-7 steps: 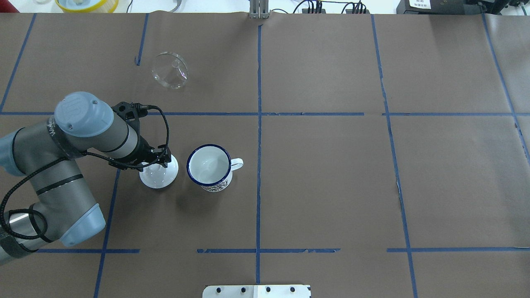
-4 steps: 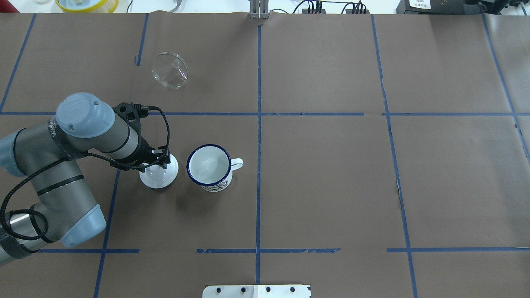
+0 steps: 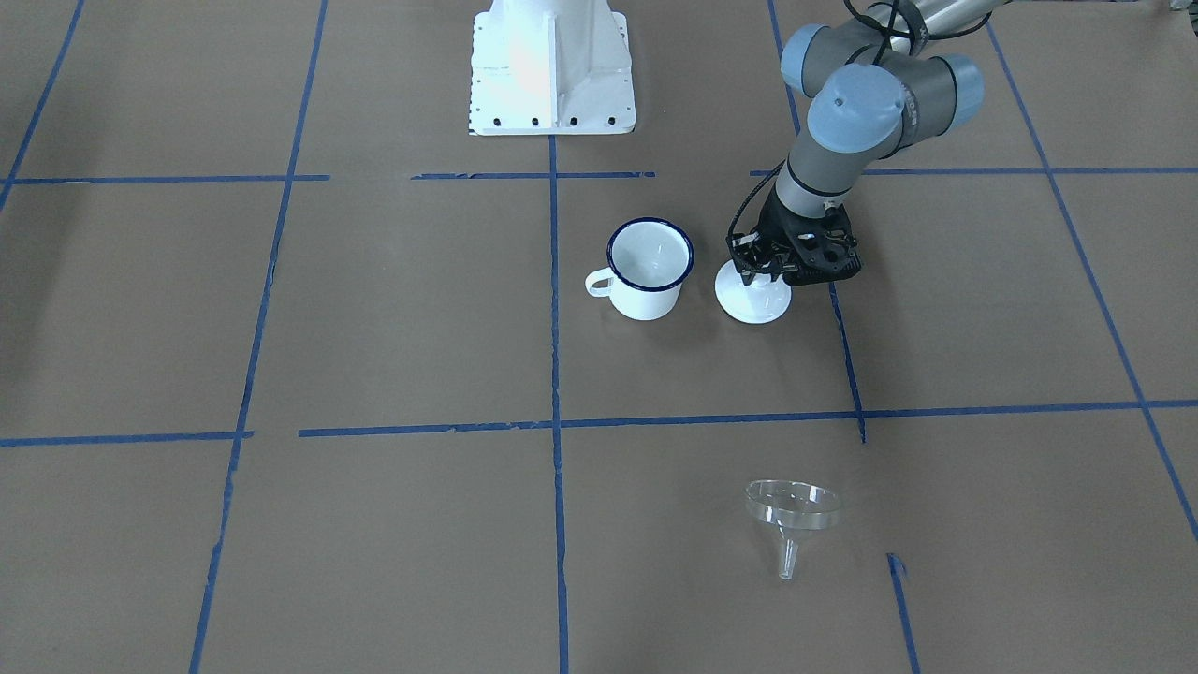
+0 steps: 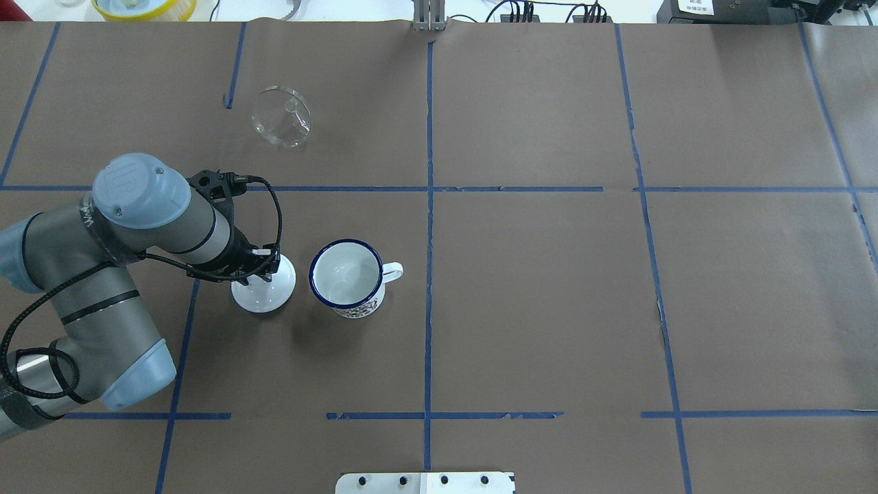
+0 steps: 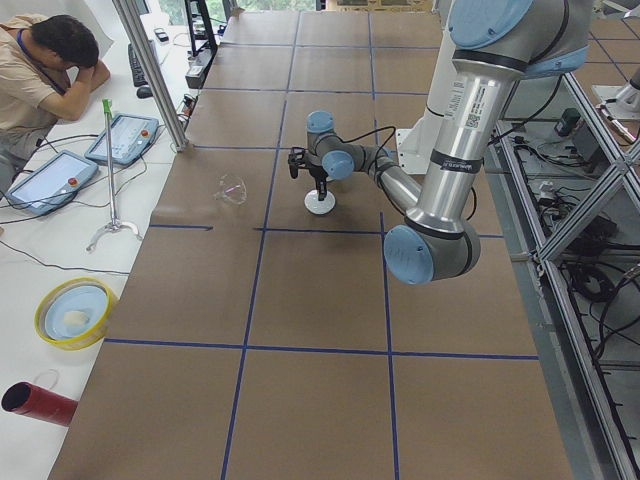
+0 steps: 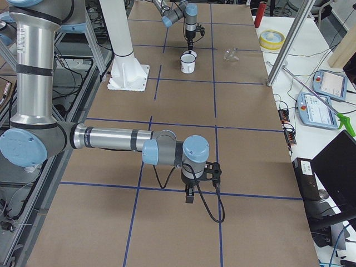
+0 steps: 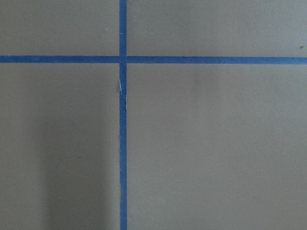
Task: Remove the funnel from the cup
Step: 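Carry the white lid over the mug and lower it on top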
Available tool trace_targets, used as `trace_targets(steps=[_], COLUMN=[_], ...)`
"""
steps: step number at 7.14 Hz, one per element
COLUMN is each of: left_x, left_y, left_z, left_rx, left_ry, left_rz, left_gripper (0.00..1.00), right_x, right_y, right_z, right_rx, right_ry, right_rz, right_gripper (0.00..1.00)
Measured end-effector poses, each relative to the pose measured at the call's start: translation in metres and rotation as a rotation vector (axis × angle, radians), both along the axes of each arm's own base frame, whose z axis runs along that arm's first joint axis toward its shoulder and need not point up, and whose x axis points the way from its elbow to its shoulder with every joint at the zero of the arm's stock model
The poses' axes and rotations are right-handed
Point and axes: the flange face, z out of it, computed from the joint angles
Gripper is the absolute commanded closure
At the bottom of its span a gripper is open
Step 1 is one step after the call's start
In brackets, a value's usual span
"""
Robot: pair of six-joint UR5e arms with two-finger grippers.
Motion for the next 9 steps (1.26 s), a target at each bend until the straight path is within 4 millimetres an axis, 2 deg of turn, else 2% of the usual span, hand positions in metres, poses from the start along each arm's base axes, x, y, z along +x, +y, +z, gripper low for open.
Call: trace_targets(steps=[1,2,3,5,6,7,8,9], left_x=[-0.004,-0.013,-0.023,-0.032,-0.028,-0.021,-0.009,0.003], left_y=[0.001,0.004,0.01,0.012,0.01,0.006,-0.001,-0.006], left_z=[-0.007,-0.024,-0.054,-0.131,-0.164,-0.187,-0.199,-0.202], left_rx=[0.001,-0.002,-0.01,-0.059,-0.095,-0.115,-0.13,-0.146], left_ry=[0.001,-0.003,-0.013,-0.043,-0.031,-0.019,-0.02,-0.029], left_rz=[-0.003,-0.006,-0.009,-0.039,-0.078,-0.1,-0.108,-0.113], left_gripper=[1.0,1.0,1.0,1.0,1.0,1.0,1.0,1.0], right_x=[0.0,0.0,0.0,0.0,0.0,0.0,0.0,0.0], right_y=[0.0,0.0,0.0,0.0,0.0,0.0,0.0,0.0], right_z=[0.0,0.0,0.0,0.0,0.0,0.0,0.0,0.0], right_rx=[0.0,0.0,0.0,0.0,0.0,0.0,0.0,0.0], right_ry=[0.0,0.0,0.0,0.0,0.0,0.0,0.0,0.0], right_rz=[0.0,0.0,0.0,0.0,0.0,0.0,0.0,0.0], right_gripper=[0.0,0.0,0.0,0.0,0.0,0.0,0.0,0.0])
